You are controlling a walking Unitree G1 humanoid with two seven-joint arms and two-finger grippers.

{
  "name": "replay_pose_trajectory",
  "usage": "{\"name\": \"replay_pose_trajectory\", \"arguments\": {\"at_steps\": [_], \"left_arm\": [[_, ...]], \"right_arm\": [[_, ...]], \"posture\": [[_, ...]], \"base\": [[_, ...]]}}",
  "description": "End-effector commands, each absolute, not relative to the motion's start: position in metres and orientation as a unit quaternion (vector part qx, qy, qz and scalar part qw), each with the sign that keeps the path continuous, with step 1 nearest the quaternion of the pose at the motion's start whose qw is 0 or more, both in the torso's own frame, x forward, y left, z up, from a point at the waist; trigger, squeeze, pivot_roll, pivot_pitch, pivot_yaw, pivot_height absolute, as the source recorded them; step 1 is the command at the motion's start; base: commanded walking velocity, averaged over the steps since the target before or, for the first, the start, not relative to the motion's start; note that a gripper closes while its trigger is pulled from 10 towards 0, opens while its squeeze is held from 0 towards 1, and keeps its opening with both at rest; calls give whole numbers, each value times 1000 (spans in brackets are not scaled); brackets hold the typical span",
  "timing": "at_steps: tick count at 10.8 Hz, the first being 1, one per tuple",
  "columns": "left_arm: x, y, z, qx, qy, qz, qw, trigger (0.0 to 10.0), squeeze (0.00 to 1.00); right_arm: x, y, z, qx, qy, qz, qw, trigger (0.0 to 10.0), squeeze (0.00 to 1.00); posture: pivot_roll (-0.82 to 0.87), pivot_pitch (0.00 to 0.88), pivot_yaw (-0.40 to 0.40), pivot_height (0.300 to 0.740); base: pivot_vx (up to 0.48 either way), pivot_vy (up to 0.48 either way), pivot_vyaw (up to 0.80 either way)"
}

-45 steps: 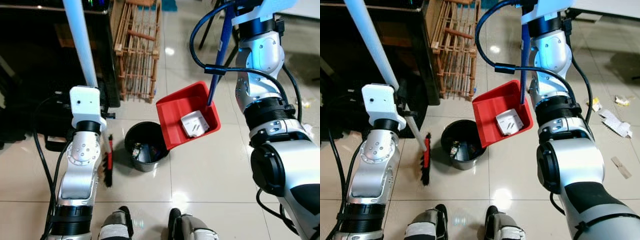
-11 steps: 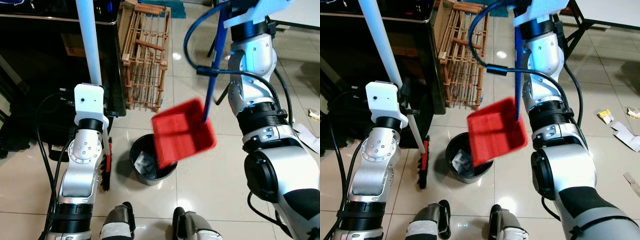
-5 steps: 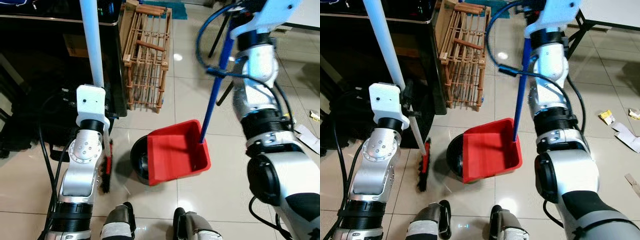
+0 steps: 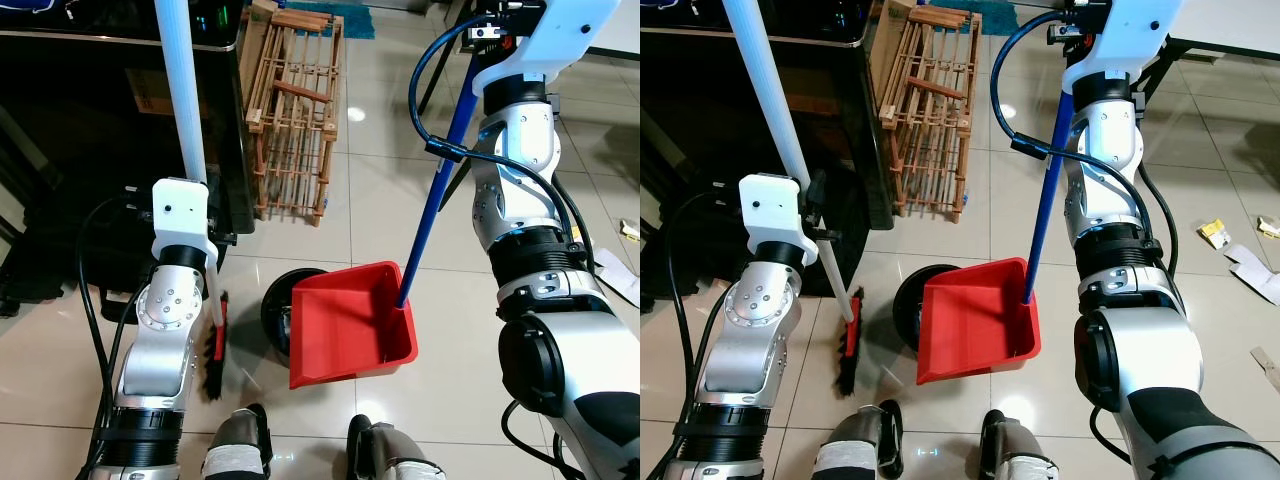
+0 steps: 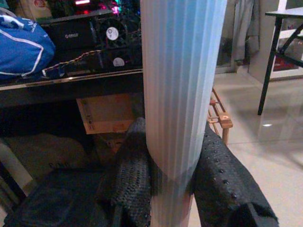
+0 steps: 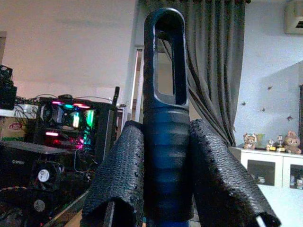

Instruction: Sweep floor

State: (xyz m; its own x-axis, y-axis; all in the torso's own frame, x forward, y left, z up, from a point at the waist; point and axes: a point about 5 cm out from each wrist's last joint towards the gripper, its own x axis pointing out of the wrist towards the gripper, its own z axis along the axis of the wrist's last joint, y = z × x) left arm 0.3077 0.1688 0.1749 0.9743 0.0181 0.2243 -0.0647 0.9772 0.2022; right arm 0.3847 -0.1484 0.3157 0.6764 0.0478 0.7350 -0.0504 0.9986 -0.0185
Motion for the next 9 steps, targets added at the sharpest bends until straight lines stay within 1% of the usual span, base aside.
{"name": "replay_pose_trajectory", "arguments": {"at_steps": [1,7,9], "left_arm": [[307,166,183,107,-130,15,986,10000,0],[306,167,184,102,-131,17,986,10000,0],[306,167,184,102,-133,17,986,10000,0]], "right_arm": [[381,-154,323,5,-416,18,909,10000,0],[383,-152,321,4,-406,22,914,10000,0],[383,-153,321,3,-403,24,915,10000,0]], "posture": [[58,186,-30,740],[61,194,-30,740],[62,195,-30,740]], "base": [[0,0,0],[0,0,0],[-306,0,0]]}}
